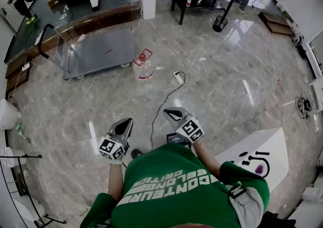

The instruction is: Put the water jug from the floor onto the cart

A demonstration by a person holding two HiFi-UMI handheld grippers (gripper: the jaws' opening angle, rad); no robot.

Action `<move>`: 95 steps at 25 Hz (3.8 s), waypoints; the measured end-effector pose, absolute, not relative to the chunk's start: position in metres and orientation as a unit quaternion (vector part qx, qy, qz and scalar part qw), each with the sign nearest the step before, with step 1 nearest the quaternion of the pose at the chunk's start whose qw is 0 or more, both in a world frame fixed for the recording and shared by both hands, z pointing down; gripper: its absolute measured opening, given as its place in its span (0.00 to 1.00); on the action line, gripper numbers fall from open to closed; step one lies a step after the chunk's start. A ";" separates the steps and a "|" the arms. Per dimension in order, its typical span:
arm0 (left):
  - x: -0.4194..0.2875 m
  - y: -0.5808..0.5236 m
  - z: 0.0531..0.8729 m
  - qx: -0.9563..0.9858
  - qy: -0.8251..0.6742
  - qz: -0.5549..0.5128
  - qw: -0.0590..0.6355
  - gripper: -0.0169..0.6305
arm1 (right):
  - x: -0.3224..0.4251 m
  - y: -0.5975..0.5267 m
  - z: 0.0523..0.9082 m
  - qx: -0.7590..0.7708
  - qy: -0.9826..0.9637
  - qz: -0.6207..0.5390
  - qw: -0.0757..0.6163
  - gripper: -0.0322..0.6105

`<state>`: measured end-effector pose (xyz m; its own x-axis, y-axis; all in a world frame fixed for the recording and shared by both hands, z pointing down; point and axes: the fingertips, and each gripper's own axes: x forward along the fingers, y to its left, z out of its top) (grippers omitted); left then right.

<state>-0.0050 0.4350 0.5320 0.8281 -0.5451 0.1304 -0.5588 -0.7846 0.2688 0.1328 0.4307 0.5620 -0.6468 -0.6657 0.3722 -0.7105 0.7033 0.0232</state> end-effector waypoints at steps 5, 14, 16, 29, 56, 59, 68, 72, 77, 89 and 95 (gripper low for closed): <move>0.022 0.430 0.533 0.950 -0.278 0.026 0.139 0.04 | 0.157 0.432 0.564 0.394 -0.898 0.063 0.184 0.04; 0.043 0.438 0.540 0.956 -0.250 0.036 0.151 0.04 | 0.174 0.437 0.569 0.417 -0.888 0.077 0.176 0.04; 0.044 0.438 0.541 0.955 -0.250 0.036 0.155 0.04 | 0.176 0.439 0.571 0.420 -0.887 0.081 0.177 0.04; 0.059 0.439 0.546 0.954 -0.250 0.042 0.162 0.04 | 0.189 0.443 0.577 0.419 -0.885 0.079 0.187 0.04; 0.185 0.422 0.559 0.957 -0.240 0.044 0.160 0.04 | 0.318 0.431 0.603 0.434 -0.876 0.091 0.190 0.04; 0.197 0.423 0.561 0.955 -0.245 0.043 0.161 0.04 | 0.332 0.430 0.607 0.431 -0.877 0.091 0.191 0.04; 0.208 0.429 0.564 0.945 -0.278 0.040 0.170 0.04 | 0.337 0.430 0.611 0.394 -0.894 0.093 0.193 0.04; 0.207 0.438 0.567 0.940 -0.290 0.042 0.174 0.04 | 0.335 0.431 0.615 0.381 -0.899 0.098 0.193 0.04; 0.206 0.438 0.571 0.937 -0.297 0.040 0.180 0.04 | 0.329 0.426 0.614 0.370 -0.904 0.091 0.194 0.04; 0.223 0.414 0.572 0.954 -0.240 0.034 0.175 0.04 | 0.337 0.428 0.619 0.409 -0.883 0.097 0.209 0.04; 0.216 0.403 0.568 0.957 -0.229 0.032 0.176 0.04 | 0.332 0.423 0.616 0.420 -0.876 0.102 0.214 0.04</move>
<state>0.2164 0.4026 0.5679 0.8934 -0.4263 0.1417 -0.4488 -0.8333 0.3228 0.3317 0.4226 0.6164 -0.5556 -0.6923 0.4605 -0.7794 0.6266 0.0016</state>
